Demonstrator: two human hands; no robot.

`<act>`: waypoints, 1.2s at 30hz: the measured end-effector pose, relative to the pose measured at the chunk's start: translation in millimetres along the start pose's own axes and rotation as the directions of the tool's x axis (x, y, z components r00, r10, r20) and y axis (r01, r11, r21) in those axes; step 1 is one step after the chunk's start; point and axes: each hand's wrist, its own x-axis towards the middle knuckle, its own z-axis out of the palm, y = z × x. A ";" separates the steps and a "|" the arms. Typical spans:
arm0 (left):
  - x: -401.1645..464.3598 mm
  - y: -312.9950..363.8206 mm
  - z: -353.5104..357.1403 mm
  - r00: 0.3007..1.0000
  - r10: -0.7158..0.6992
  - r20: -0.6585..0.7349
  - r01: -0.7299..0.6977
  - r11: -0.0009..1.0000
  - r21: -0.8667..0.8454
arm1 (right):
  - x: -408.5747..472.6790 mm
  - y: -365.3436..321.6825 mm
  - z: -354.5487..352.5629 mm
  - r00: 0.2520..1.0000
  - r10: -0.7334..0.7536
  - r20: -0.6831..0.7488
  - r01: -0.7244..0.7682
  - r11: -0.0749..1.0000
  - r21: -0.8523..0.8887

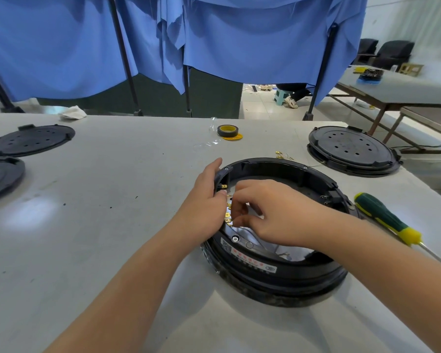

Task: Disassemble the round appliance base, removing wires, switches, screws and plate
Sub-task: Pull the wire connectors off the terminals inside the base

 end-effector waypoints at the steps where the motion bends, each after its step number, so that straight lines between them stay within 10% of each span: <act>1: -0.2 0.2 -0.1 1.000 0.005 0.004 -0.005 1.000 0.002 | -0.3 -0.3 0.1 1.000 0.000 -0.002 0.000 1.000 0.006; 36: -1.7 3.8 1.5 0.999 -0.003 0.034 0.002 1.000 0.017 | -9.4 -6.0 -0.5 0.995 0.073 0.065 -0.068 0.995 -0.068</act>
